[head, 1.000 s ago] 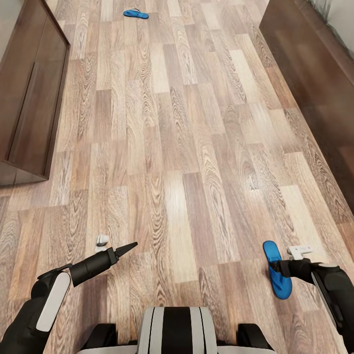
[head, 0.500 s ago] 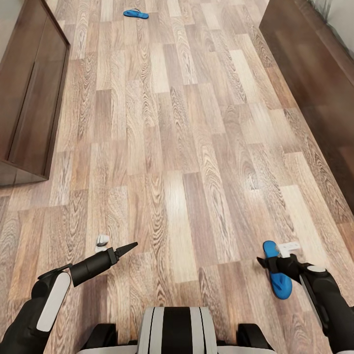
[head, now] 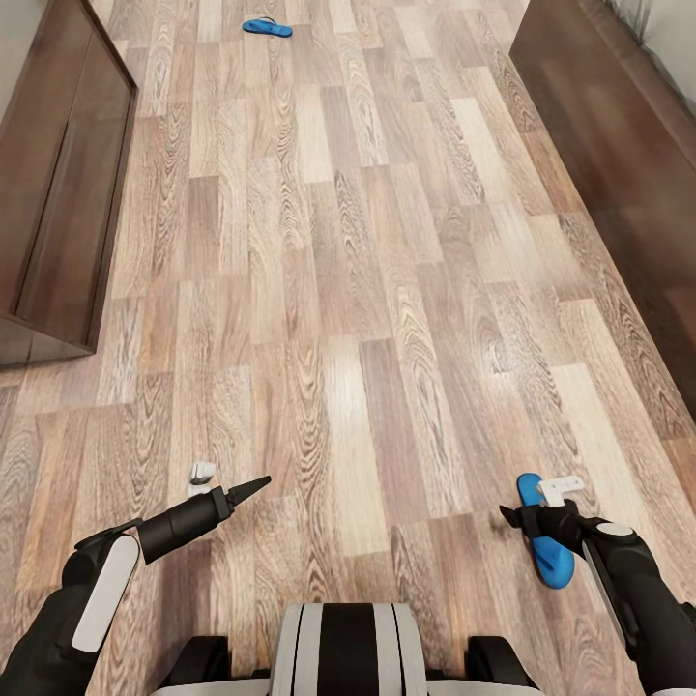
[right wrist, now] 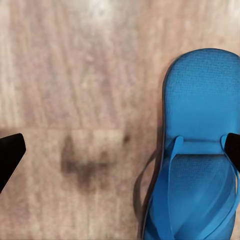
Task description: In the bedroom, move the book from the bed onto either nightstand, and place the two sandals side by side next to the bed.
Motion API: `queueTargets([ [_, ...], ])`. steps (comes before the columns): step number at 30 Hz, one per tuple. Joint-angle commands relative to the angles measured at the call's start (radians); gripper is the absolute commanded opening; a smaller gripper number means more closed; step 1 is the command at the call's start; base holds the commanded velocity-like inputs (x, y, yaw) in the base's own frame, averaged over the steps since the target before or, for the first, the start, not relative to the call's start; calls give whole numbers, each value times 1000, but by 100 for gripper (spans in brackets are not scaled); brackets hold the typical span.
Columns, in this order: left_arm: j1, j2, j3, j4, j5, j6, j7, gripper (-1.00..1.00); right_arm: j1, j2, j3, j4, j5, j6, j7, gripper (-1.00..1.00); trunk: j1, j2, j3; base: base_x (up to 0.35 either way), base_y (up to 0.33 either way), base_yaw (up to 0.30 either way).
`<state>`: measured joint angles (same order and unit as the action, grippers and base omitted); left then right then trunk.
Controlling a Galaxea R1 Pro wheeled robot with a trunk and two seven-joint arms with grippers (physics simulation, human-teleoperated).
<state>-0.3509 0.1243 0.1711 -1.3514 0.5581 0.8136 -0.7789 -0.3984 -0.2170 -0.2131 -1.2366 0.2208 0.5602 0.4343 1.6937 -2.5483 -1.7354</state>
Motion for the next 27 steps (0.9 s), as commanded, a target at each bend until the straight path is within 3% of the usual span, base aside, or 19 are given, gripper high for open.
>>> queueTargets([
  [1,0,0,1,0,2,5,-2,100,0,0,-2,-1,11,3,9,100,0,0,0,0,0,0],
  [27,0,0,-5,0,2,4,-2,100,0,-6,-10,-2,12,3,8,100,0,0,0,0,0,0],
])
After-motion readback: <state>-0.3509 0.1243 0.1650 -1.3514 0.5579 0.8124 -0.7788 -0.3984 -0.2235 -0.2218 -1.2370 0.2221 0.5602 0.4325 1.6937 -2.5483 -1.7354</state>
